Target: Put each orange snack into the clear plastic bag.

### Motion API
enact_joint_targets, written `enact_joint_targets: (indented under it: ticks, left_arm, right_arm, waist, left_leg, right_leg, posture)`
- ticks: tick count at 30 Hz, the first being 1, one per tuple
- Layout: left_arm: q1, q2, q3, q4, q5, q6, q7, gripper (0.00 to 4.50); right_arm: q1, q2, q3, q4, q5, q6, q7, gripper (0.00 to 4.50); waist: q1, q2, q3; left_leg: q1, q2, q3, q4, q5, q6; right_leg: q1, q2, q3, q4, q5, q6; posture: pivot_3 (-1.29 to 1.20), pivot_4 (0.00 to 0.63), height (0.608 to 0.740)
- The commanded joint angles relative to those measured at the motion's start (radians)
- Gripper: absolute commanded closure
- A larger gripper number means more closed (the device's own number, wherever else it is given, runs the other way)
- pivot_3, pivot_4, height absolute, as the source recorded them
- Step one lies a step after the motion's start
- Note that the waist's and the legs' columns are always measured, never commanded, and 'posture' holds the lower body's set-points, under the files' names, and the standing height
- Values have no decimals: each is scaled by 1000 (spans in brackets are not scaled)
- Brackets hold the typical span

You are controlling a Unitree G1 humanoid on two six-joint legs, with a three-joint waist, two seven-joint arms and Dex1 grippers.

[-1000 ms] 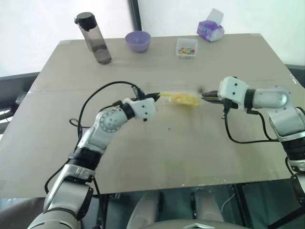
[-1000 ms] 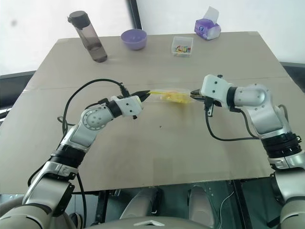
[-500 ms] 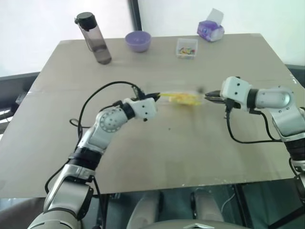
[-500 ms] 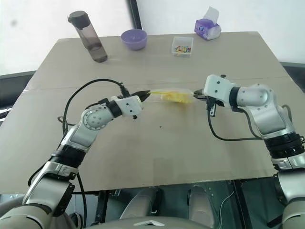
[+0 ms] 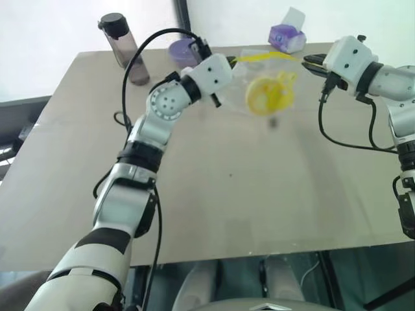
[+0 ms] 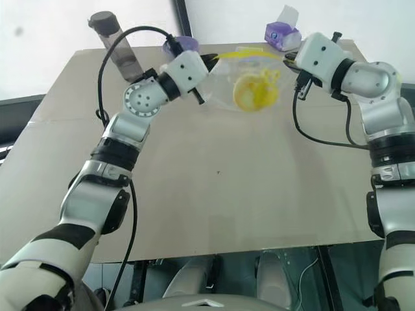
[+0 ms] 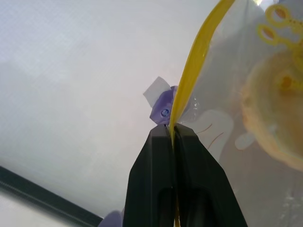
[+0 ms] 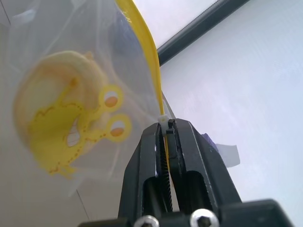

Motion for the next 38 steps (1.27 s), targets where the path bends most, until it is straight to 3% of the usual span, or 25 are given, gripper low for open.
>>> enact_joint_targets:
  ticks: [1,5,6,9,10,11,14,15,16,21,27,32,38]
  left_arm:
    - [106,24,-7,-108,-24,-19,-64,4500]
    - [358,40,-15,-330,-80,117,-161,4500]
    - [406,40,-15,-378,-90,158,-179,3824]
    - [561,29,-18,-486,-99,265,-185,2747]
    - [613,27,-28,-515,-93,299,-185,2107]
    - [654,14,-28,-544,-105,335,-181,1898]
    - [739,-19,9,-633,-170,466,-166,530]
    - [761,-15,28,-668,-188,493,-167,507]
    - [790,-4,71,-725,-239,558,-175,507]
    - [968,89,225,-976,-429,751,-234,507]
    - [1122,146,320,-1118,-513,816,-232,507]
    - [1179,174,352,-1156,-553,835,-231,507]
    - [1169,178,346,-1163,-544,836,-200,507]
  right_arm:
    - [135,-46,-45,-143,80,46,96,4446]
    - [384,-68,-67,-369,177,198,171,4446]
    - [421,-65,-73,-404,190,224,174,4500]
    - [520,-25,-79,-449,205,258,141,4500]
    - [553,-4,-79,-442,207,257,124,4167]
    - [583,18,-88,-425,219,264,107,3833]
    - [654,22,-109,-348,196,214,80,2700]
    - [673,22,-135,-340,198,222,52,2467]
    - [710,-9,-168,-364,248,282,95,1953]
    - [862,-90,-373,-443,483,439,212,1953]
    - [1039,-134,-534,-483,595,463,318,1953]
    - [1118,-155,-610,-529,667,524,364,1953]
    - [1111,-179,-606,-535,660,547,377,1953]
  waist:
    - [-2,0,0]
    - [-11,0,0]
    - [-13,1,0]
    - [-13,1,0]
    - [-10,1,0]
    - [-9,1,-1]
    - [10,1,-1]
    - [16,1,-1]
    - [20,1,-1]
    - [20,2,-1]
    - [31,2,-1]
    - [37,3,-1]
    - [37,3,-1]
  left_leg:
    - [0,0,-1,0,0,0]
    - [-1,0,-2,-1,0,0]
    - [-2,0,-2,-1,0,0]
    - [-2,-1,-3,0,0,0]
    - [0,-1,-4,1,0,0]
    - [4,-1,-3,3,0,0]
    - [9,-1,-2,4,0,0]
    - [11,-1,-2,4,0,0]
    - [13,-1,-2,4,0,0]
    - [14,-1,0,2,0,0]
    - [23,1,1,-1,-3,5]
    - [23,1,1,-1,-4,6]
    - [23,2,0,-2,-4,6]
  right_leg:
    - [0,0,0,0,0,0]
    - [-1,0,0,0,0,0]
    - [-1,-1,0,0,0,0]
    - [-3,0,1,2,0,0]
    - [-2,0,2,6,0,0]
    - [1,0,2,10,0,0]
    - [4,1,5,15,0,0]
    - [5,1,5,15,0,0]
    - [7,1,5,15,0,0]
    - [7,1,8,13,0,0]
    - [17,2,8,8,0,0]
    - [18,2,7,6,0,0]
    - [20,2,6,2,0,0]
  posture:
    - [0,150,740]
    - [0,150,740]
    - [0,150,740]
    - [0,150,740]
    - [0,150,740]
    - [0,150,740]
    - [0,150,740]
    - [0,150,740]
    - [0,150,740]
    - [0,150,740]
    - [0,150,740]
    - [0,150,740]
    - [0,150,740]
